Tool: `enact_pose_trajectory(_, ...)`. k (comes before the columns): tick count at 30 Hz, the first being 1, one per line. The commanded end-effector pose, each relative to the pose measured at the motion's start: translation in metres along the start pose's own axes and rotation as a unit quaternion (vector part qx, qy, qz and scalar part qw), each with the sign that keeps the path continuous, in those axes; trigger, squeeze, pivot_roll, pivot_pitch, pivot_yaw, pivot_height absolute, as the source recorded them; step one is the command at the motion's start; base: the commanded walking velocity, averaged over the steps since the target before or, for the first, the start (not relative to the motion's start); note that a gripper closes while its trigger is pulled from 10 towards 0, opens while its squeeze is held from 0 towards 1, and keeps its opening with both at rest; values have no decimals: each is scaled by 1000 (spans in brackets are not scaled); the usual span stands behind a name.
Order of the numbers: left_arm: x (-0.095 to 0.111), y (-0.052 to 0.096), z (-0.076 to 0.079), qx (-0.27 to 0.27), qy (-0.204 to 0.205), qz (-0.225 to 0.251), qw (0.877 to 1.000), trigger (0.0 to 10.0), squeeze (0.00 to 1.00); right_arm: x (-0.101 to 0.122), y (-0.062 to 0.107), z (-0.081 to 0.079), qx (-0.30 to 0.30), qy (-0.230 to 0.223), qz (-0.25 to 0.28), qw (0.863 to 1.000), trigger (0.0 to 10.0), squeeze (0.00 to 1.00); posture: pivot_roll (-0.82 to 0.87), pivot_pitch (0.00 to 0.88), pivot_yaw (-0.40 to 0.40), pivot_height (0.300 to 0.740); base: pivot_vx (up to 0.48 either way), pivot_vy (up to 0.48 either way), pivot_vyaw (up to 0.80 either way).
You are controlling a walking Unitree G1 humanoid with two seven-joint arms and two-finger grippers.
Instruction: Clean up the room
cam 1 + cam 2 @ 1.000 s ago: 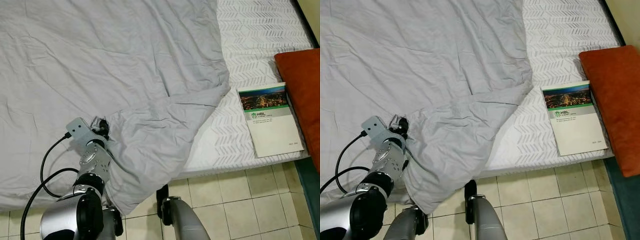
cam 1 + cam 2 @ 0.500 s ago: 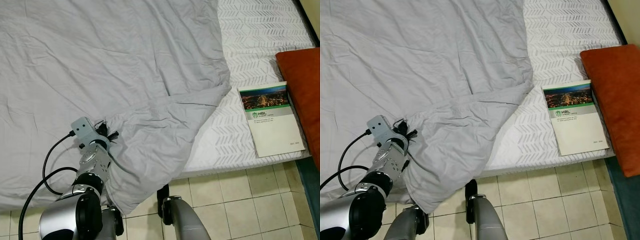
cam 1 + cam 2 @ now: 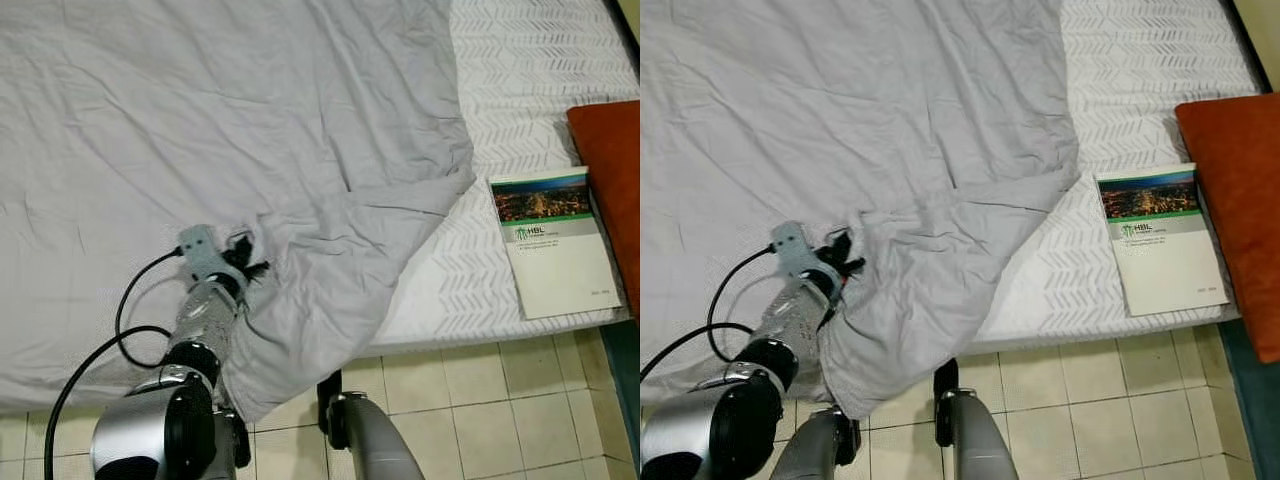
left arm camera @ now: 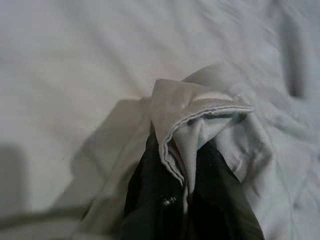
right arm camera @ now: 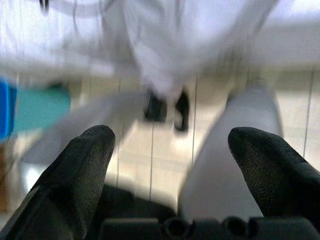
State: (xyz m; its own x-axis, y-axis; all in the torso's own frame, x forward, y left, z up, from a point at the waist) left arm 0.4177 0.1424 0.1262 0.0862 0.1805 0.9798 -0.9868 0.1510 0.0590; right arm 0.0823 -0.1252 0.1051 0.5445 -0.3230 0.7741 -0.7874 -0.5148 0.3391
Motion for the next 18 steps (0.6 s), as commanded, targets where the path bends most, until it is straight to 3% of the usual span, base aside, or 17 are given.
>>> enact_pose_trajectory(1,-20,5,10,-24,-16,-31,999,0,0,-12,5,7,-26,-6,-26,999,10000,0,-351,646,-141,740,0,0,0)
enact_pose_trajectory(2,-17,5,7,-28,-47,-21,998,0,0,-10,-8,18,-40,14,-3,999,10000,0,-340,649,-129,740,0,0,0)
enact_pose_trajectory(4,-17,5,7,-28,-47,-21,998,0,0,-10,-8,18,-40,14,-3,999,10000,0,-340,649,-129,740,0,0,0)
enact_pose_trajectory(5,-13,6,6,-37,-65,-10,997,0,0,-13,-25,21,-31,33,6,999,10000,0,-330,651,-120,740,0,0,0)
enact_pose_trajectory(7,-12,6,8,-47,-71,-6,996,0,0,-14,-32,22,-26,43,8,999,10000,0,-322,652,-115,740,0,0,0)
enact_pose_trajectory(10,-12,6,26,-109,-96,5,989,0,0,-11,-45,24,-25,60,22,998,10000,0,-304,651,-100,740,0,0,0)
enact_pose_trajectory(11,-12,6,26,-109,-96,5,989,0,0,-11,-45,24,-25,60,22,998,10000,0,-304,651,-100,740,0,0,0)
enact_pose_trajectory(13,-20,10,47,-184,-134,1,974,0,0,-7,-43,29,-39,61,31,997,10000,0,-297,642,-88,740,0,0,0)
enact_pose_trajectory(15,-28,15,59,-226,-159,-6,961,0,0,-6,-38,34,-54,60,33,996,10000,0,-291,630,-80,740,0,0,0)
enact_pose_trajectory(18,-35,18,62,-238,-172,-17,956,0,0,-9,-36,40,-71,59,33,995,10000,0,-276,607,-61,740,0,0,0)
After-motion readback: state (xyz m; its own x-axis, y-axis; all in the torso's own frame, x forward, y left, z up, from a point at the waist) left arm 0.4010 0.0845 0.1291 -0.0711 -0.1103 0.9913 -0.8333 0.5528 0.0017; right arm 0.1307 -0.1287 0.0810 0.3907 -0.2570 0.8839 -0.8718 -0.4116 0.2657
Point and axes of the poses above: a point about 5 cm out from each wrist's last joint towards the gripper, its own y axis pointing back from the gripper into the wrist, its own x axis along the axis of the wrist's last joint, z = x × y, the point moved 3 cm from there along -y, pointing out of the wrist towards the gripper, and after that the axes turned 14 degrees about -y, right-handed, at the moved point
